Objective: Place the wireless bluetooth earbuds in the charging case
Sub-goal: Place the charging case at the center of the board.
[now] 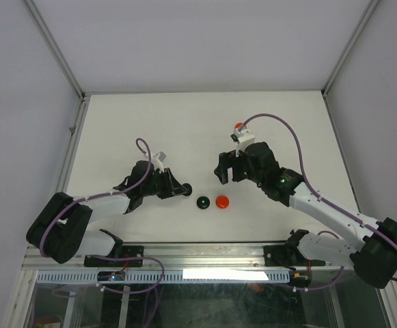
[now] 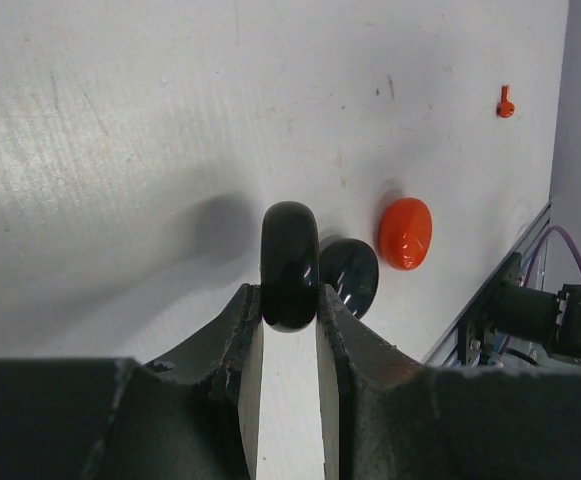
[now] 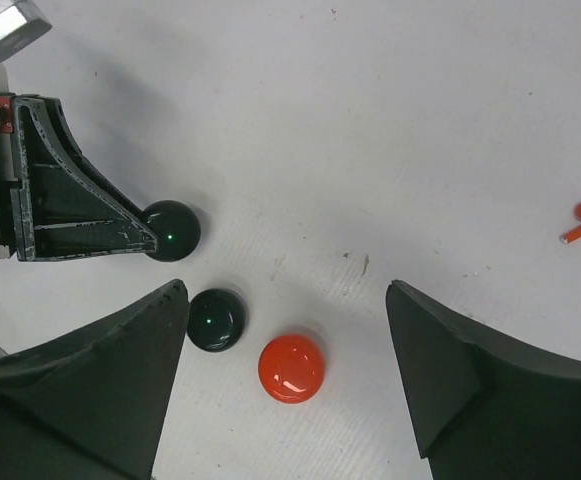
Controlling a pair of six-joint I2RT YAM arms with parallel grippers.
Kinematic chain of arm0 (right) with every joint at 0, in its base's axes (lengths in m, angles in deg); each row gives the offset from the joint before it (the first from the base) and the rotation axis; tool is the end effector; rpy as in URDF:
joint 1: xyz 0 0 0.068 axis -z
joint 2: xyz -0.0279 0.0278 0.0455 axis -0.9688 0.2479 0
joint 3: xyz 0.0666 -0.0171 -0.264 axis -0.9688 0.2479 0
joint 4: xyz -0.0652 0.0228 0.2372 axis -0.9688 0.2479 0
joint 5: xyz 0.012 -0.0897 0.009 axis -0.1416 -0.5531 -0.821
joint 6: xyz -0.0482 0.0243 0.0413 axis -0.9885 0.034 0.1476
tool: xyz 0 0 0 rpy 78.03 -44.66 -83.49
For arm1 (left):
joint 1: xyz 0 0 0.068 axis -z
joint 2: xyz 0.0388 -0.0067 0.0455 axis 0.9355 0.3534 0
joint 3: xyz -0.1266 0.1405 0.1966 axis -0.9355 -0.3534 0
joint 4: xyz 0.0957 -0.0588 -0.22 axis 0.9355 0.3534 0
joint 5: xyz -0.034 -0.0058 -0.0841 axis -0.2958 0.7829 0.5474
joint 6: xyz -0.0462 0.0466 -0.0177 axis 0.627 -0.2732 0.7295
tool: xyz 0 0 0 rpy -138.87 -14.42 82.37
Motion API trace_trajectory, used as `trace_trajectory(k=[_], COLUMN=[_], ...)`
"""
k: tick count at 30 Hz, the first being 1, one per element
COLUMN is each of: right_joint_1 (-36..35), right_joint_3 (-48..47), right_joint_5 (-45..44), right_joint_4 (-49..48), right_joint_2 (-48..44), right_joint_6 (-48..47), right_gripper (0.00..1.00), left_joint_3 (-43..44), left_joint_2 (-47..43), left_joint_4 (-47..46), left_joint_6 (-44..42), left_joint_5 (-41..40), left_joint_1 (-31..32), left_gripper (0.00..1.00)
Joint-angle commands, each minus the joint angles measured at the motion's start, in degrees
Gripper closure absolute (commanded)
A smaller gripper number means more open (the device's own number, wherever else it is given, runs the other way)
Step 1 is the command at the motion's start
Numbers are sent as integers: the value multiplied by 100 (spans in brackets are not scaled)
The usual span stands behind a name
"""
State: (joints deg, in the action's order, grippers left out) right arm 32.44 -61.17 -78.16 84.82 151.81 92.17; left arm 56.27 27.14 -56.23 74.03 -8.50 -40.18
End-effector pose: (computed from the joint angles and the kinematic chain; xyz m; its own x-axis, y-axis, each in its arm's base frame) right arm 0.1794 0.1646 0.2728 -0.5095 -0.1573 -0.8460 -0.5448 0.8199 0.1757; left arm 0.1970 -0.1320 0.1433 -0.8674 -0.2356 -0.4383 0.1587 0.7039 -0.6924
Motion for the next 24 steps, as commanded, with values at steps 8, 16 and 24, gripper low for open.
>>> trace_trajectory(k=[8, 16, 24], right_joint_1=[-7, -6, 239], right_joint_3=[-68, -247, -668], right_joint_5=[-412, -821, -1602], right_joint_4=[-183, -107, -100], right_joint_2=[325, 705, 1481], right_joint_6=[-157, -268, -493], right_gripper=[17, 17, 17], left_joint_3=[-8, 19, 1010], left_joint_2=[190, -378, -1454], left_joint_4=[-185, 516, 2411], left_joint_6=[232, 23, -608], left_joint_5=[-437, -923, -1318], left_joint_1=[3, 3, -29], left_gripper=[65, 40, 20])
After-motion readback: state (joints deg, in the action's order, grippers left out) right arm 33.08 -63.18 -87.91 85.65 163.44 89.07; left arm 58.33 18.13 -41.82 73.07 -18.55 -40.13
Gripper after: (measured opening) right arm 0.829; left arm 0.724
